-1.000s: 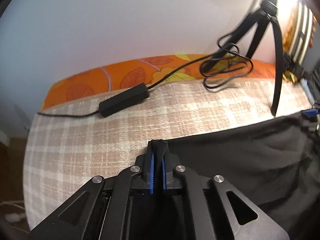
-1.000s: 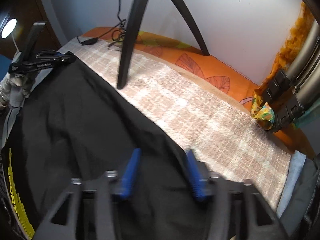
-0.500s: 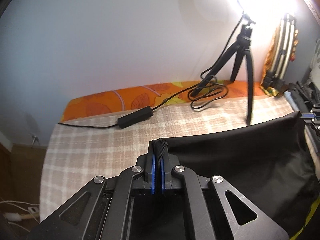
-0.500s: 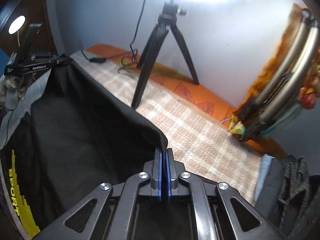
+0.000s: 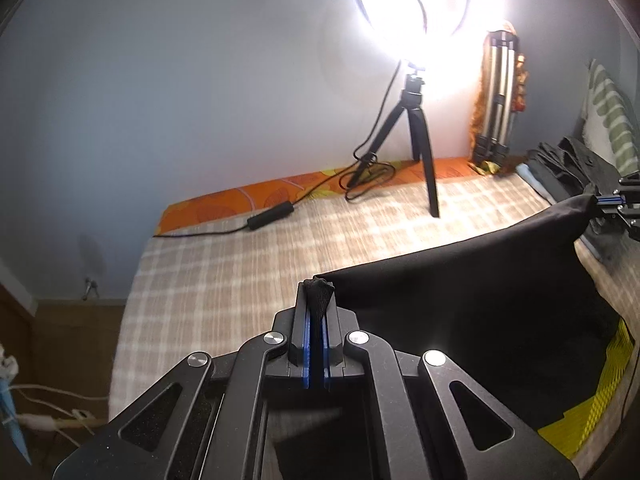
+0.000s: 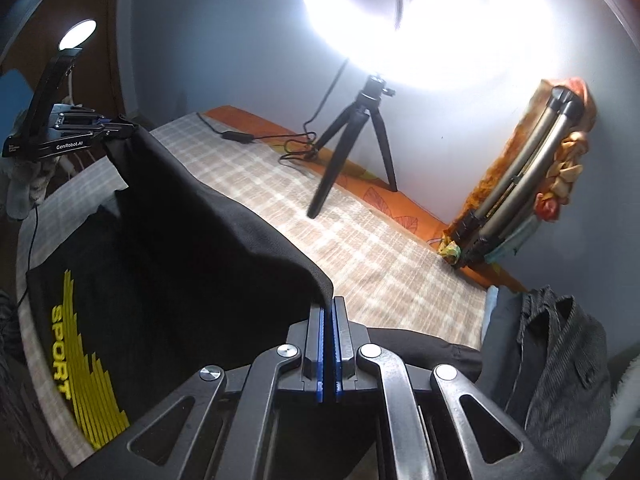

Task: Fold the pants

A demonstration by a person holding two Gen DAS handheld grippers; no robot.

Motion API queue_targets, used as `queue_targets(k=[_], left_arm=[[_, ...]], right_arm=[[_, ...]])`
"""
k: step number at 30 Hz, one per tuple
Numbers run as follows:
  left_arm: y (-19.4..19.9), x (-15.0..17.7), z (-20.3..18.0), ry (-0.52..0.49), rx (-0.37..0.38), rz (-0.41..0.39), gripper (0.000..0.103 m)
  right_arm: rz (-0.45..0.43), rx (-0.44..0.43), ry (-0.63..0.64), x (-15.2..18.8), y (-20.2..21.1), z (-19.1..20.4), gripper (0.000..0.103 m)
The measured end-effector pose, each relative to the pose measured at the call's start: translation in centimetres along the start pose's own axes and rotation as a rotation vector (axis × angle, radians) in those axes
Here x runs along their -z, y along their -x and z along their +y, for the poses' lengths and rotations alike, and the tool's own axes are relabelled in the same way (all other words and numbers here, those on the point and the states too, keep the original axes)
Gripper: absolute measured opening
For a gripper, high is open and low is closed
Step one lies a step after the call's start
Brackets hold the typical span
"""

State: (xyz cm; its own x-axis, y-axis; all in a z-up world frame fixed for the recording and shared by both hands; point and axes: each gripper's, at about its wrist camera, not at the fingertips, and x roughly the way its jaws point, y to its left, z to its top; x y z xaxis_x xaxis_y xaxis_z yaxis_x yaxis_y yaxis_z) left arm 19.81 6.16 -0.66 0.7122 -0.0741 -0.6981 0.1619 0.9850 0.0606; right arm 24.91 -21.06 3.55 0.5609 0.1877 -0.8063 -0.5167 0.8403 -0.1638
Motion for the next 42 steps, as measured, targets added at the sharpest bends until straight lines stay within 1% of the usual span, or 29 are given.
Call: queue_targets(k=[5, 9, 12, 14, 17, 19, 21, 22, 24, 25, 26, 27, 28, 33, 36, 38, 39, 40, 42], left_arm=[[2.7, 3.4, -0.7, 0.011, 0.012, 0.0, 0.003], [4.8, 6.1, -1.7, -0.004, 0.009, -0.004, 0.003], [6.1, 8.4, -2.2, 0.01, 0.016, -0.002, 0.003], [6.6, 10.3, -2.6, 0.018, 0.031, 0.021, 0.003], [6.5, 12.8, -3.3, -0.004, 0.035, 0.065, 0.003], [6.4, 14.1, -3.6, 0.003, 0.049, 0.091, 0.003], [6.7, 14.6, -3.8, 0.005, 0.057, 0.1, 0.003], [6.7, 14.8, -3.9, -0.001, 0.062, 0.109, 0.007], [7.0, 15.3, -3.9, -0.01, 0.063, 0.139, 0.009], [7.5, 15.5, -3.7, -0.009, 0.06, 0.14, 0.015], [8.0, 15.7, -3.5, -0.007, 0.059, 0.14, 0.027], [8.5, 15.8, -3.3, -0.002, 0.055, 0.14, 0.031], [9.0, 15.9, -2.9, 0.004, 0.052, 0.132, 0.034], [11.3, 15.3, -0.7, 0.044, 0.0, 0.084, 0.034], [11.1, 14.6, -0.3, 0.057, -0.012, 0.077, 0.034], [10.6, 14.1, -0.9, 0.037, -0.013, 0.071, 0.034], [10.4, 13.9, -1.1, 0.027, -0.008, 0.072, 0.034], [10.0, 13.7, -1.5, 0.016, -0.004, 0.078, 0.034], [9.0, 13.6, -1.8, 0.029, 0.015, 0.095, 0.034]], right_arm=[[-0.01, 0.007, 0.013, 2.4, 2.8, 2.4, 0.0], [-0.008, 0.019, 0.03, 4.8, 4.1, 4.3, 0.0], [-0.001, 0.03, 0.046, 6.6, 4.6, 5.7, 0.0], [0.01, 0.024, 0.041, 7.9, 4.8, 6.5, 0.0], [0.039, 0.025, 0.048, 9.7, 4.7, 7.6, 0.0], [0.057, 0.026, 0.058, 10.6, 4.6, 8.3, 0.0], [0.076, 0.038, 0.08, 11.8, 4.6, 9.2, 0.0], [0.082, 0.04, 0.083, 12.0, 4.6, 9.4, 0.0], [0.094, 0.044, 0.094, 12.8, 4.6, 9.9, 0.0], [0.098, 0.05, 0.102, 13.1, 4.6, 10.1, 0.0], [0.102, 0.052, 0.104, 13.4, 4.7, 10.3, 0.0], [0.104, 0.05, 0.101, 13.7, 4.8, 10.4, 0.0], [0.105, 0.05, 0.099, 14.0, 4.9, 10.4, 0.0], [0.129, 0.037, 0.095, 15.2, 4.9, 10.7, 0.0], [0.145, -0.011, 0.091, 15.7, 5.0, 11.0, 0.002], [0.134, -0.047, 0.075, 15.9, 5.7, 11.0, 0.004], [0.126, -0.067, 0.059, 15.9, 6.1, 10.8, 0.005], [0.105, -0.095, 0.017, 16.0, 6.9, 10.2, 0.009], [0.078, -0.091, -0.051, 16.2, 8.0, 9.1, 0.046]])
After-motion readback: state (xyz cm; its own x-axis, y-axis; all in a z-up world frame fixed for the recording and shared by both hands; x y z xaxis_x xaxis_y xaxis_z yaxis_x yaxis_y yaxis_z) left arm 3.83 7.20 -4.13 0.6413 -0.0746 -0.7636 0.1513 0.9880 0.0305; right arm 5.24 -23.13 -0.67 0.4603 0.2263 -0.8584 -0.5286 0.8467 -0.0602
